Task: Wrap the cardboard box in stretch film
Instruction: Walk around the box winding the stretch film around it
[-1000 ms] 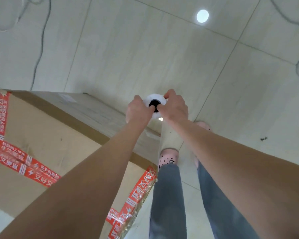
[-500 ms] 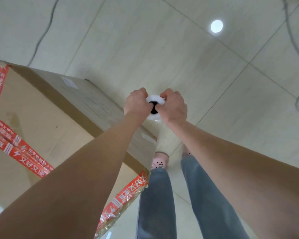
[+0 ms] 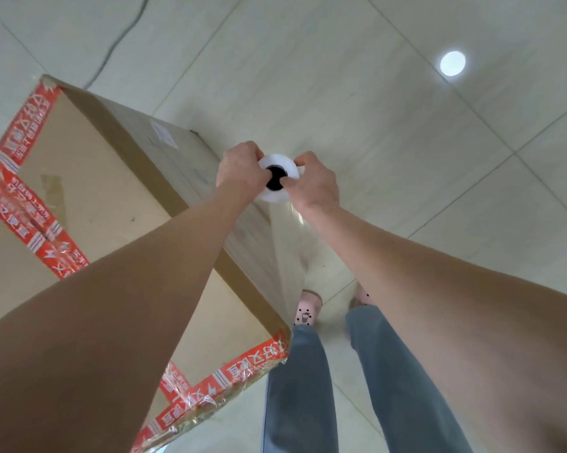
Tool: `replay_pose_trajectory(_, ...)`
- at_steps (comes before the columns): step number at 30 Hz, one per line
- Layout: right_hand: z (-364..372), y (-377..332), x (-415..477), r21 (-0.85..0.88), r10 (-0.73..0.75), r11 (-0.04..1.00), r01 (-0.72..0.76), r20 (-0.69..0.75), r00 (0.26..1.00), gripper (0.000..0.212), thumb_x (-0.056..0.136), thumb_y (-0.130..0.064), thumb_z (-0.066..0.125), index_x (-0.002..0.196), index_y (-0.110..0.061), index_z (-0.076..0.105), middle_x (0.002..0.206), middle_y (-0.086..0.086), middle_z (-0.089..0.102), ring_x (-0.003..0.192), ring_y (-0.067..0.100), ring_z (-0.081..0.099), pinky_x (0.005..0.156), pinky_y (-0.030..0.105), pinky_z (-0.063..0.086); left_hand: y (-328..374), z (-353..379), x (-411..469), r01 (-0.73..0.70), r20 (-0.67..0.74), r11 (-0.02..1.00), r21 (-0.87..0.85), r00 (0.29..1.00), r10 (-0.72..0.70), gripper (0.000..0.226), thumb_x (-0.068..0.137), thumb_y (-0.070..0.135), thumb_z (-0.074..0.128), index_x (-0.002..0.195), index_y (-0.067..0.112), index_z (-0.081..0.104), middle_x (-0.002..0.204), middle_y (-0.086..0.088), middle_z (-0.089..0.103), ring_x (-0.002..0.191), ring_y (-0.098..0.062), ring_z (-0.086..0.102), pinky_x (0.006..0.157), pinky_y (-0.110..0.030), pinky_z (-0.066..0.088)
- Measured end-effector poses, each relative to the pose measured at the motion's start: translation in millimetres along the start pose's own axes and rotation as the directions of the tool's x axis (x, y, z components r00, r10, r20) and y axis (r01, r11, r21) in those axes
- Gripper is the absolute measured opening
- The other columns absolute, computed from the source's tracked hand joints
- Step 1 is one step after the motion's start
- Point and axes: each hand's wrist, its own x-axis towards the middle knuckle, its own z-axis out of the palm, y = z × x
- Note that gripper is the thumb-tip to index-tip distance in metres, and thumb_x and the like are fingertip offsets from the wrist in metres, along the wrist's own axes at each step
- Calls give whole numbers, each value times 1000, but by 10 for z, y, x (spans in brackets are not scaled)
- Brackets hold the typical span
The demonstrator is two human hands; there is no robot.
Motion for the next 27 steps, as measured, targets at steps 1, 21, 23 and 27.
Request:
replay_pose_trajectory(1, 8, -9, 10, 2, 1, 1000, -1, 0, 1000, 29, 88, -21, 58, 116, -18, 50, 91, 0, 53, 85, 25, 57, 70, 29, 43, -12, -4, 15, -1, 6, 1000, -6, 1000, 1, 27, 82, 20, 67, 106, 12, 60, 106, -8, 64, 92, -25, 60, 69, -28, 45)
replay_pose_trajectory(21, 45, -353, 143, -92, 64, 994, -60, 49, 997, 25, 88, -16, 55, 111, -20, 51, 88, 1, 52, 88, 28, 60, 72, 32, 47, -48, -129, 136, 62, 28, 998, 16, 998, -63, 34, 84, 15, 63, 117, 8, 57, 113, -15, 61, 103, -33, 59, 70, -30, 42)
replay_pose_trajectory(23, 35, -398, 180, -104, 72, 992, -65, 63, 995, 28, 86, -17, 58, 113, -22, 51, 94, 3, 55, 88, 27, 61, 70, 29, 44, -57, -149, 157, 43, 51, 997, 57, 998, -46, 36, 86, 15, 61, 120, 9, 53, 115, -14, 58, 103, -33, 58, 69, -32, 41)
replay_pose_trajectory(27, 58, -484, 241, -184, 73, 981, -56, 86, 994, 30, 82, -19, 60, 111, -24, 52, 92, 2, 58, 84, 25, 58, 65, 27, 38, -83, -154, 240, -80, 55, 988, 133, 996, 73, 36, 87, 12, 56, 123, 16, 51, 116, -10, 55, 100, -31, 59, 66, -33, 40)
